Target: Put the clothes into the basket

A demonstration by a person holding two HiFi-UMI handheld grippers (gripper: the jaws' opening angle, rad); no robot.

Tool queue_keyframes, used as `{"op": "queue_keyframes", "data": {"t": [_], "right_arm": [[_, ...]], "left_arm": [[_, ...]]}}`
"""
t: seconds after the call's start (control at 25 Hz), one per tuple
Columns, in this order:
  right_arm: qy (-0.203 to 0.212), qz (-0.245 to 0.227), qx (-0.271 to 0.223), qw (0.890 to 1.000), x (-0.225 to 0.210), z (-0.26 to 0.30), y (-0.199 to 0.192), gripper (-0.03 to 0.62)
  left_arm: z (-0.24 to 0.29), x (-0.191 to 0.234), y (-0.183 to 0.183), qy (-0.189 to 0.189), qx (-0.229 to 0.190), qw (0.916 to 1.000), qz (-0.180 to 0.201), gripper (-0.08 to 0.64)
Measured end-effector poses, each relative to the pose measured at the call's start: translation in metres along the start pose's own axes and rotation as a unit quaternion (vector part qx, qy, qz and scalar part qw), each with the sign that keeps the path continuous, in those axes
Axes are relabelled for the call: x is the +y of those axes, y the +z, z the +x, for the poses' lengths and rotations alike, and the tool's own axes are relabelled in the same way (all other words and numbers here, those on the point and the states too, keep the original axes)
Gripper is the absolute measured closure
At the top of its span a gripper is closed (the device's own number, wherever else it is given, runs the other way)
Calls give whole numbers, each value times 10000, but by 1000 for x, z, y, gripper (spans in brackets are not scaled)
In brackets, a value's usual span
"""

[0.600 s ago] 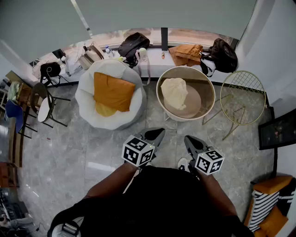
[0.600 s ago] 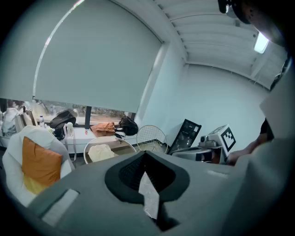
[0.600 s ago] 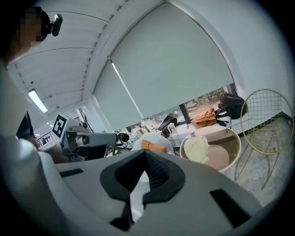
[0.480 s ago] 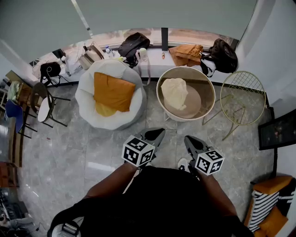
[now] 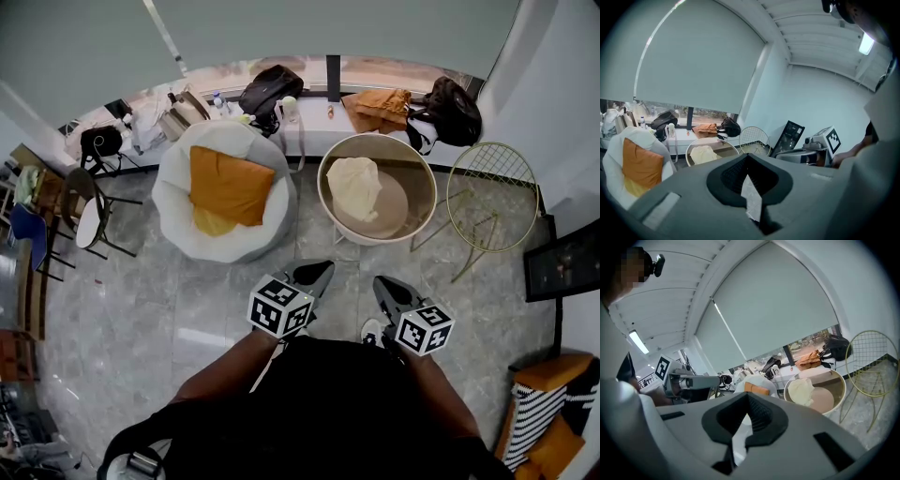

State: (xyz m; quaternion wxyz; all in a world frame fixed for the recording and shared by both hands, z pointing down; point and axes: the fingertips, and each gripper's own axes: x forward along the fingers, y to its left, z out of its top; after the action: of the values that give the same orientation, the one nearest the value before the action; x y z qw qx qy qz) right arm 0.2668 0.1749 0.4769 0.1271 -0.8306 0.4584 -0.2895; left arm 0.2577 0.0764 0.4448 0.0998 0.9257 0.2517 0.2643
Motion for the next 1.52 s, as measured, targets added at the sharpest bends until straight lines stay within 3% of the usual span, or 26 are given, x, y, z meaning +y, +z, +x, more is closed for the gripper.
{"op": "queue_keyframes", "data": {"t": [0.16, 0.44, 1.12, 1.52], "right_arm": [[198, 30, -94, 9998, 10, 3, 3, 577], [192, -319, 116, 9992, 23, 15, 3, 577], [-194, -351, 163, 9991, 83, 61, -25, 575], [-360, -271, 131, 9989, 85, 66, -24, 575]], "left_arm": [[0, 2, -4, -6, 48, 10000, -50, 560], [-7, 4, -7, -35, 103, 9999, 102, 560], [-78, 60, -35, -34, 123, 9999, 89, 560], [-91, 87, -35, 110, 81, 9999, 14, 560]]}}
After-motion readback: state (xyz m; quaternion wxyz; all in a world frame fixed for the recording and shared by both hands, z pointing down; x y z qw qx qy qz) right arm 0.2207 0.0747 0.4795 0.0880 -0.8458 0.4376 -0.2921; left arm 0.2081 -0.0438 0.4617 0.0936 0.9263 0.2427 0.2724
